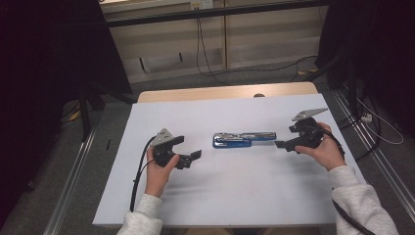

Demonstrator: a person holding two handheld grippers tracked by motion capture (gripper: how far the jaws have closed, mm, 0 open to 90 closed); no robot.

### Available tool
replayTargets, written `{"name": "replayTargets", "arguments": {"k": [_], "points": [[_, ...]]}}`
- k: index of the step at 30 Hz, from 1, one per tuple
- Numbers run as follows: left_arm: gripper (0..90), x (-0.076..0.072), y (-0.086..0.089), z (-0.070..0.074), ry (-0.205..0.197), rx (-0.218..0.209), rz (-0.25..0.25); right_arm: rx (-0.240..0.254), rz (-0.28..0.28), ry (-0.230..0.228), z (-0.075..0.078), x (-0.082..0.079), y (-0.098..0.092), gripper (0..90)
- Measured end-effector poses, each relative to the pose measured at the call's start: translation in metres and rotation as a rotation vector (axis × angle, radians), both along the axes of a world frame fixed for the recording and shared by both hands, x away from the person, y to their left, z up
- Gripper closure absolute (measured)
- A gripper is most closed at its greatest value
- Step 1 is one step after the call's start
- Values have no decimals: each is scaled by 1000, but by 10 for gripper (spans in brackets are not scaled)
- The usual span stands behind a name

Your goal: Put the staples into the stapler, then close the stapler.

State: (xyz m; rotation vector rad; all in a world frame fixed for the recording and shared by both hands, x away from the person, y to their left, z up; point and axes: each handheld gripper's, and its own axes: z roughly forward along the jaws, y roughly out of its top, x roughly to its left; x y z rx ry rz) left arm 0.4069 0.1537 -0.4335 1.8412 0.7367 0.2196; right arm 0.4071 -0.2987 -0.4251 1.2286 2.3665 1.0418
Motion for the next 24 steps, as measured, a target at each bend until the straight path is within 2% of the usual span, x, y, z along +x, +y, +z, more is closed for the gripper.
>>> {"name": "replayTargets", "arguments": {"k": [3, 6, 10, 12, 15, 16, 17, 19, 21, 24], "points": [[36, 3, -6, -1, 4, 37, 2, 1, -15, -8, 1, -1, -2, 101], [41, 5, -10, -3, 13, 46, -6, 15, -25, -16, 2, 0, -3, 101], [41, 8, -14, -6, 11, 63, 11, 4, -29, -24, 3, 0, -3, 105], [41, 9, -16, -7, 7, 66, 23, 16, -35, -26, 2, 1, -4, 116], [47, 11, -19, -8, 5, 60, 29, 8, -43, -26, 1, 3, -4, 154], [72, 12, -19, -8, 7, 63, 32, 6, -45, -26, 0, 3, -4, 193], [72, 13, -20, -9, 6, 67, 30, 6, -45, -26, 0, 3, -4, 193], [151, 13, -20, -9, -12, 88, 47, -3, -48, -37, 0, 4, -5, 260], [175, 14, -19, -9, -14, 99, 56, -1, -55, -37, 0, 4, -6, 291], [303, 17, -20, -9, -18, 103, 89, -10, -68, -37, 1, 2, -9, 393]]}}
